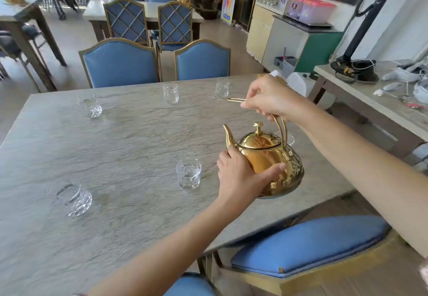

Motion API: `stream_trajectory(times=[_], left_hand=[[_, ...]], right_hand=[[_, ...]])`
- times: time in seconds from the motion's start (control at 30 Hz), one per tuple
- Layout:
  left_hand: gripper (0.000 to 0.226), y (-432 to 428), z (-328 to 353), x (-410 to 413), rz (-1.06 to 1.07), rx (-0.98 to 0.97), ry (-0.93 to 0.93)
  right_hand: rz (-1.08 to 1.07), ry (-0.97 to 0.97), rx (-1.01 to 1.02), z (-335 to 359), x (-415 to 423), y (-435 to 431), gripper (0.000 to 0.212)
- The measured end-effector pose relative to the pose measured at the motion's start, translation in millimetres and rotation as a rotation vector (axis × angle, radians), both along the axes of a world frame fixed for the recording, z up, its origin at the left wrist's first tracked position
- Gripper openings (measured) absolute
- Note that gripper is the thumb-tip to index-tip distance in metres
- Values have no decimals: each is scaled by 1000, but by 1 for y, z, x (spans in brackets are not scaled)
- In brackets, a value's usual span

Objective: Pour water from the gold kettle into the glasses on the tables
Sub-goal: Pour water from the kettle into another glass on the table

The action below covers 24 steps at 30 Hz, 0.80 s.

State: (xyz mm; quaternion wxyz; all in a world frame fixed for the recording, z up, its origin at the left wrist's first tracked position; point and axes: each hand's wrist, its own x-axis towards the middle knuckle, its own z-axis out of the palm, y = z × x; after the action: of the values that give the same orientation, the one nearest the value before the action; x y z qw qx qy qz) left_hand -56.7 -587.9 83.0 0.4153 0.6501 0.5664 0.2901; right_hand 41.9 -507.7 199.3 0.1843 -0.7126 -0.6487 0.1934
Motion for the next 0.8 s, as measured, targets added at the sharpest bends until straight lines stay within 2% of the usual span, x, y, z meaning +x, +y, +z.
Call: stream_trajectory(times=[0.2,0.33,0.37,0.47,0.67,0.8], left_hand=[[105,18,21,92,-100,-114,-51],[102,22,18,155,-76,-224,-128],[105,23,16,170,-59,-243,-146],[132,33,-6,218,36,-279,-219],[119,52,-35,275,166,-334,-280],[132,60,-36,292,261,-371,-350]], right_hand=[[-113,-104,-55,11,88,24,28],[-120,-202,-138,-3,141,39,27],[-112,-232,-150,-8,152,43,25],[-82,-270,-179,-24,180,57,23],[-2,-328,-174,-48,213,81,34],[62,-367,-204,-57,216,95,32]])
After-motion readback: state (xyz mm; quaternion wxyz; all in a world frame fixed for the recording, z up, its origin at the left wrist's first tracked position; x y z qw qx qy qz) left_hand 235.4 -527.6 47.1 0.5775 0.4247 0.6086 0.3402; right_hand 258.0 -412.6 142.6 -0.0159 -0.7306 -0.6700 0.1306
